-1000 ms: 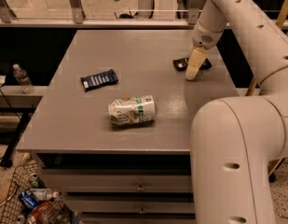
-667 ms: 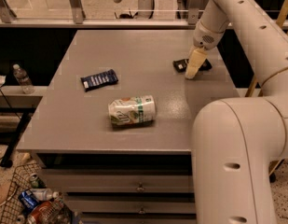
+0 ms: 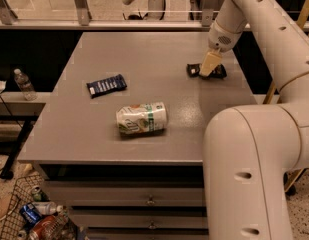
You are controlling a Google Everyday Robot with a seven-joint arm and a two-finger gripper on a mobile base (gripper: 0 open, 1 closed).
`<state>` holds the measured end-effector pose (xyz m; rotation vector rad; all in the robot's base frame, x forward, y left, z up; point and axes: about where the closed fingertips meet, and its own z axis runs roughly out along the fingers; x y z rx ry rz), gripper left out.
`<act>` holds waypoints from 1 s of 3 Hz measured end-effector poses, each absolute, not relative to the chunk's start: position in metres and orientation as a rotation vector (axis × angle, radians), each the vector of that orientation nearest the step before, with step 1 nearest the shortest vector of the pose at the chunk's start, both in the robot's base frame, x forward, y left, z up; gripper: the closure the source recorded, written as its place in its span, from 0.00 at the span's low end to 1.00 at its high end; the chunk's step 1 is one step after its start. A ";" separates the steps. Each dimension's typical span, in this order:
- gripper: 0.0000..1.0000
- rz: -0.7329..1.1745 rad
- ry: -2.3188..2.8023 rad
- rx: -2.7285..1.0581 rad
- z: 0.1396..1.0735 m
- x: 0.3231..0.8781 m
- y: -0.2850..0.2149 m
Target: Move rxbar chocolate near 7up can
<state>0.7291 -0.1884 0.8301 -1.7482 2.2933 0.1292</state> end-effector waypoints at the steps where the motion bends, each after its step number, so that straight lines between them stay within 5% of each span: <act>1: 1.00 0.129 2.293 -1.748 0.830 0.729 -0.188; 3: 1.00 0.028 2.028 -1.873 0.916 0.705 -0.142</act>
Offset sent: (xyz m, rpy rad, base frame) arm -0.0545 0.0412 0.1068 0.0042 -0.1842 0.1683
